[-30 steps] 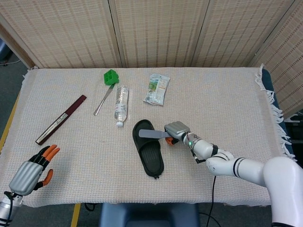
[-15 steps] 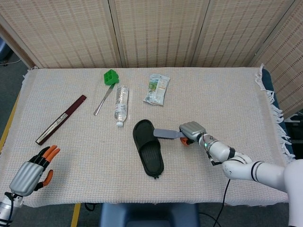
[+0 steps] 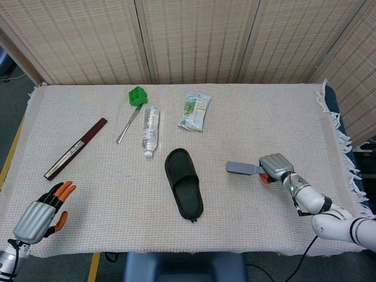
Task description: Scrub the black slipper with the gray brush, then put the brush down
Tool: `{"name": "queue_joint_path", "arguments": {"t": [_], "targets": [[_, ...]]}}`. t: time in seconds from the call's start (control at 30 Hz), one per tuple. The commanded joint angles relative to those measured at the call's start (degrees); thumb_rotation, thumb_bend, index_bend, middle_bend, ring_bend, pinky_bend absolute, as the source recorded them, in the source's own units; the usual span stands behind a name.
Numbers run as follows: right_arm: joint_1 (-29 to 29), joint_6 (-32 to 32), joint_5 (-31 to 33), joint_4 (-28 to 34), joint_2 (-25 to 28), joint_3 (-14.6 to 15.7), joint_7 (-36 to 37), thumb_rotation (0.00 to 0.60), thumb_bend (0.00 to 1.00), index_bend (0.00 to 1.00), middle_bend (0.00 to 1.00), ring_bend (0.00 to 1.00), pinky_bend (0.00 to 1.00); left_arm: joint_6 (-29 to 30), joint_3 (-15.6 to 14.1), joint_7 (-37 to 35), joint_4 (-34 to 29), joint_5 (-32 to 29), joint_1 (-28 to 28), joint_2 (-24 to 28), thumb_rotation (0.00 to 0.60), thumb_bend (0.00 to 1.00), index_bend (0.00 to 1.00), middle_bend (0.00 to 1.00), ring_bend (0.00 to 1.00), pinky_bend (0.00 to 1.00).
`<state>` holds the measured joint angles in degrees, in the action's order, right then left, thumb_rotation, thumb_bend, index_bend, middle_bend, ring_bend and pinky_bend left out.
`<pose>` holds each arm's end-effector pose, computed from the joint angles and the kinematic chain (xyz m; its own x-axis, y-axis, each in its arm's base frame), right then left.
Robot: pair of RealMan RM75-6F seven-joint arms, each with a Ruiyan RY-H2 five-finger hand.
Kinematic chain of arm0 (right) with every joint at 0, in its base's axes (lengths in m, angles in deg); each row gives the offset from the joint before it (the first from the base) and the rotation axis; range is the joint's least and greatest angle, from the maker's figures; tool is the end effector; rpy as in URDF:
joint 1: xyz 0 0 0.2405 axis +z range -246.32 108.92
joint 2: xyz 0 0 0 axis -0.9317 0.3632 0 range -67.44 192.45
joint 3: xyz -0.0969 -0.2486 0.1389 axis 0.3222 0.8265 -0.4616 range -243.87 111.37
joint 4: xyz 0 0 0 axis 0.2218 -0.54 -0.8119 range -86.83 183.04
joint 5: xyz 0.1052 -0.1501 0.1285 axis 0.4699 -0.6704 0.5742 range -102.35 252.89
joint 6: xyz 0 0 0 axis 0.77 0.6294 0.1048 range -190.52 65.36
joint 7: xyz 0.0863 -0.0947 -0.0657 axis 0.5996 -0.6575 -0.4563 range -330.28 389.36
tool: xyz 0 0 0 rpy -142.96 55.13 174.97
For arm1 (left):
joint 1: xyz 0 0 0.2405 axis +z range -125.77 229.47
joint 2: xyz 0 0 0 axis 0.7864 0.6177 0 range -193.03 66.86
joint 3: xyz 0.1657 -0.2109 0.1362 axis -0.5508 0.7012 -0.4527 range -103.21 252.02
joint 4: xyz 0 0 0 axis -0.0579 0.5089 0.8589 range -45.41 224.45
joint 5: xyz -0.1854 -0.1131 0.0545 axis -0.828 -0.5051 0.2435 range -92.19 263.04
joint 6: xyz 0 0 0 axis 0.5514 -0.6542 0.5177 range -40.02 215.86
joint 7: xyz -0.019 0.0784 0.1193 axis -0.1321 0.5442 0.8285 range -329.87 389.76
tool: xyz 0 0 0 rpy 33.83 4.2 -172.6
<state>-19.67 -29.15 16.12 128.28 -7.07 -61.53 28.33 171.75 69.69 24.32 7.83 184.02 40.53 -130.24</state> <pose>-0.2918 -0.3980 0.0646 0.5208 -0.5822 0.6243 -0.8427 -0.2341 0.4847 -0.3556 0.1950 0.1313 0.4684 0.1118 0.8764 0.8531 -0.3152 -0.4157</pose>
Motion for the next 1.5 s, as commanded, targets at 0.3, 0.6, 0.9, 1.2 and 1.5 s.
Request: {"name": "queue_joint_path", "arguments": {"t": [0.3,0.6,0.9,1.2,1.5], "targets": [[-5.4,5.0,-2.1,-13.7,-11.9,0.7,-5.6,0.6,0.55,0.58,0.74,0.71,1.0,-0.2,0.2,0.2,-0.1,-0.6,0.1,0.0,0.6,0.6,0.0,0.0,0.05,0.3],[-5.0,2.5,1.5,-8.0,-6.7,0.9,-12.0,0.6,0.17,0.02,0.19,0.19,0.51,-0.2,0.1,0.4,-0.2,-0.4,0.1,0.0,0.6,0.6,0.0,0.0,0.05,0.3],[-7.5,18.8,9.3,7.4,3.3,1.3,-27.7,0.6,0.09,0.0,0.04,0.09,0.45,-0.2,-0.2,0.4,-0.2,0.1,0.1,0.0,0.6,0.6,0.0,0.0,0.05,0.3],[-23.0,52.8,-11.2,14.2,4.1,2.0,-21.4,0.6,0.09,0.0,0.03,0.06,0.41,2.7,0.4,0.6,0.2,0.8,0.8,-0.3,0.6,0.6,0.0,0.0,0.01,0.29],[-36.3,65.7,-24.3,2.4,-4.1,5.7,-9.9,0.6,0.09,0.0,0.0,0.0,0.24,4.7,1.1,0.5,1.3,0.5,1.6,-0.9,0.6,0.59,0.0,0.0,0.0,0.07]]}}
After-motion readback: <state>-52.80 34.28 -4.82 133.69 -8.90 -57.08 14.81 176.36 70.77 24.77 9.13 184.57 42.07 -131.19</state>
